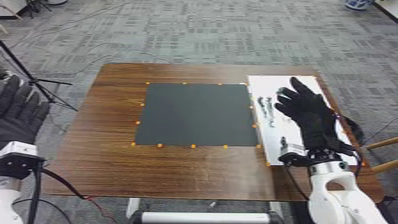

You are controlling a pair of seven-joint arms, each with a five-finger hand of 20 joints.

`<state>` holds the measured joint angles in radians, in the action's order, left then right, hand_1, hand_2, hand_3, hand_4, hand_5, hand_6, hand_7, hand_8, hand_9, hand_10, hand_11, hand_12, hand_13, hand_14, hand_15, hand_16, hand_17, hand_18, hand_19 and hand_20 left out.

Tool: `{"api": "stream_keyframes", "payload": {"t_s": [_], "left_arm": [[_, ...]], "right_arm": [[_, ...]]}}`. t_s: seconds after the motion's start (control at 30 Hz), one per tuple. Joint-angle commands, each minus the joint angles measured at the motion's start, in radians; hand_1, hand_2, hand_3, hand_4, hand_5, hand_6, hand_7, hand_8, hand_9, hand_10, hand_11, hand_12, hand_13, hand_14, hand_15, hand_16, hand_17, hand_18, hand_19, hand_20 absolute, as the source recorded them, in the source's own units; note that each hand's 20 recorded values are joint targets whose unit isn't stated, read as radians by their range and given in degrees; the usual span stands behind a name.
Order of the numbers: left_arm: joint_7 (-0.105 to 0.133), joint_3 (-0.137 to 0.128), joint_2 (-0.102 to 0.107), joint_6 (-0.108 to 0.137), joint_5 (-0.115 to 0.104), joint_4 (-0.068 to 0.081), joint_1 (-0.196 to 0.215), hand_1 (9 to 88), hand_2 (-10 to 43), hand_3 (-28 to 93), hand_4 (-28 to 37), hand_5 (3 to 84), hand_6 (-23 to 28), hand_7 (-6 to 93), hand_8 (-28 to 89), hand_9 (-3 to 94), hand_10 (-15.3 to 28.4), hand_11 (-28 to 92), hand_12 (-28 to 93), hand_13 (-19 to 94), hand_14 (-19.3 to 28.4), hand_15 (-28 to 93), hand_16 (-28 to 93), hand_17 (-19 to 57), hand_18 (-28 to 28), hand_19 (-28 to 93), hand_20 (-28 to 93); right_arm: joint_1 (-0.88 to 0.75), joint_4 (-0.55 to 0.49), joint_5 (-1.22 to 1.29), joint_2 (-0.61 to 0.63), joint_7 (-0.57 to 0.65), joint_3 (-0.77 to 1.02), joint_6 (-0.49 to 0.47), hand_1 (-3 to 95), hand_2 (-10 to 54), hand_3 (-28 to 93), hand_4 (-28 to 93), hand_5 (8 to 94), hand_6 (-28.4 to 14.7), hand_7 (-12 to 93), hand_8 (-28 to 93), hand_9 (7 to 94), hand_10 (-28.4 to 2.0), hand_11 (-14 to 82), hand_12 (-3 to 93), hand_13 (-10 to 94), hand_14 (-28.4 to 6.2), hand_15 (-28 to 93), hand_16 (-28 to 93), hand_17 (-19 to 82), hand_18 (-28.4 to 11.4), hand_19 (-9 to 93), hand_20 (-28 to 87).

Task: Arrange flowers

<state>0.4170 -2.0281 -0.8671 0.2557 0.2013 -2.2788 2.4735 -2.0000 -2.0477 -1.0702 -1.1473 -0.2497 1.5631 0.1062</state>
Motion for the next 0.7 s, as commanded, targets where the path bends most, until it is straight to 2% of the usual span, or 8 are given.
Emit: {"api": "stream_keyframes", "payload": {"t_s": [0.03, 0.13, 0.17, 0.27, 0.37, 0.4, 0.53, 0.7], "left_arm": [[0.003, -0.019, -0.014, 0.016, 0.007, -0.014, 0.034, 23.6, 18.9, 55, -28.3, 24.4, 2.6, 2.0, -7, 20.6, 7.6, -1, 10, 11, 4.9, 0, -2, -1.7, 4.3, 5, 11], [0.004, 0.003, -0.016, 0.037, 0.001, -0.011, 0.016, 23.4, 19.0, 56, -28.3, 24.3, 2.6, 2.0, -7, 20.6, 7.6, -1, 10, 11, 4.9, 0, -2, -1.7, 4.2, 5, 11], [0.005, -0.002, -0.011, 0.024, 0.006, -0.008, 0.013, 23.1, 18.9, 56, -28.3, 24.3, 2.6, 2.0, -7, 20.6, 7.6, -1, 10, 11, 4.9, 0, -2, -1.7, 4.3, 5, 11], [-0.005, -0.014, -0.012, 0.022, 0.039, -0.010, 0.022, 22.3, 18.9, 57, -28.3, 24.3, 2.6, 2.1, -7, 20.5, 7.5, -1, 10, 11, 4.9, 0, -2, -1.7, 4.2, 5, 11], [-0.002, -0.006, -0.022, 0.026, 0.021, -0.014, 0.025, 21.7, 18.7, 58, -28.3, 24.3, 2.6, 2.2, -7, 20.6, 7.5, -1, 10, 11, 5.0, 0, -1, -1.7, 4.3, 5, 11], [-0.009, -0.012, -0.027, 0.023, 0.029, -0.015, 0.032, 21.7, 18.6, 59, -28.3, 24.4, 2.6, 2.2, -7, 20.6, 7.6, -1, 10, 11, 5.1, 0, -1, -1.7, 4.3, 5, 11], [0.002, -0.022, -0.032, 0.028, 0.026, -0.020, 0.050, 21.7, 18.4, 59, -28.3, 24.7, 2.8, 2.3, -7, 20.9, 7.8, -1, 10, 12, 5.4, 1, -1, -1.8, 4.5, 5, 11], [-0.004, -0.031, -0.043, 0.028, 0.026, -0.029, 0.072, 21.5, 18.2, 60, -28.3, 25.1, 3.0, 2.5, -7, 21.1, 8.0, 0, 10, 12, 5.7, 2, -1, -1.8, 4.7, 6, 11]], "right_arm": [[-0.011, -0.017, -0.004, 0.003, -0.004, 0.008, -0.004, 3.5, 6.7, 77, -28, 33.1, -5.6, 10, -10, 32.8, -18.1, 5.7, 10.9, 25, -16.5, 21, 7, 11, -18.0, 27, 16], [-0.031, -0.022, -0.012, -0.008, -0.002, 0.014, 0.026, 4.4, 5.7, 77, -28, 33.1, -5.6, 10, -10, 32.8, -18.2, 5.7, 11.1, 25, -16.7, 21, 7, 11, -18.1, 27, 16], [-0.027, -0.023, -0.006, -0.009, -0.010, 0.010, 0.035, 4.6, 5.4, 77, -28, 33.1, -5.7, 10, -10, 32.8, -18.3, 5.6, 11.2, 25, -16.7, 21, 7, 11, -18.2, 27, 16], [-0.020, -0.019, -0.054, -0.004, 0.017, 0.019, 0.003, 5.5, 4.5, 78, -28, 33.2, -5.7, 10, -10, 33.1, -18.4, 5.7, 11.3, 25, -16.8, 21, 8, 11, -18.2, 28, 16], [-0.030, -0.028, -0.123, -0.011, 0.047, 0.027, 0.003, 6.6, 3.7, 77, -28, 33.5, -5.9, 10, -10, 33.2, -18.6, 5.9, 11.4, 26, -16.9, 22, 8, 11, -18.3, 28, 16], [-0.032, -0.039, -0.162, -0.010, 0.073, 0.024, 0.029, 7.2, 3.4, 77, -28, 33.5, -5.9, 10, -10, 33.1, -18.6, 6.0, 11.5, 26, -16.9, 22, 8, 11, -18.3, 28, 16], [-0.026, -0.045, -0.398, 0.023, 0.135, 0.005, 0.166, 11.8, 0.3, 75, -27, 33.7, -6.4, 11, -10, 32.9, -18.9, 6.5, 11.8, 25, -17.1, 23, 8, 11, -18.7, 29, 16], [-0.006, -0.040, -0.911, 0.077, 0.403, -0.083, 0.433, 21.5, -9.1, 77, -26, 39.4, -6.5, 15, -12, 37.1, -17.7, 10.4, 11.1, 23, -17.2, 28, 6, 10, -18.7, 33, 14]]}}
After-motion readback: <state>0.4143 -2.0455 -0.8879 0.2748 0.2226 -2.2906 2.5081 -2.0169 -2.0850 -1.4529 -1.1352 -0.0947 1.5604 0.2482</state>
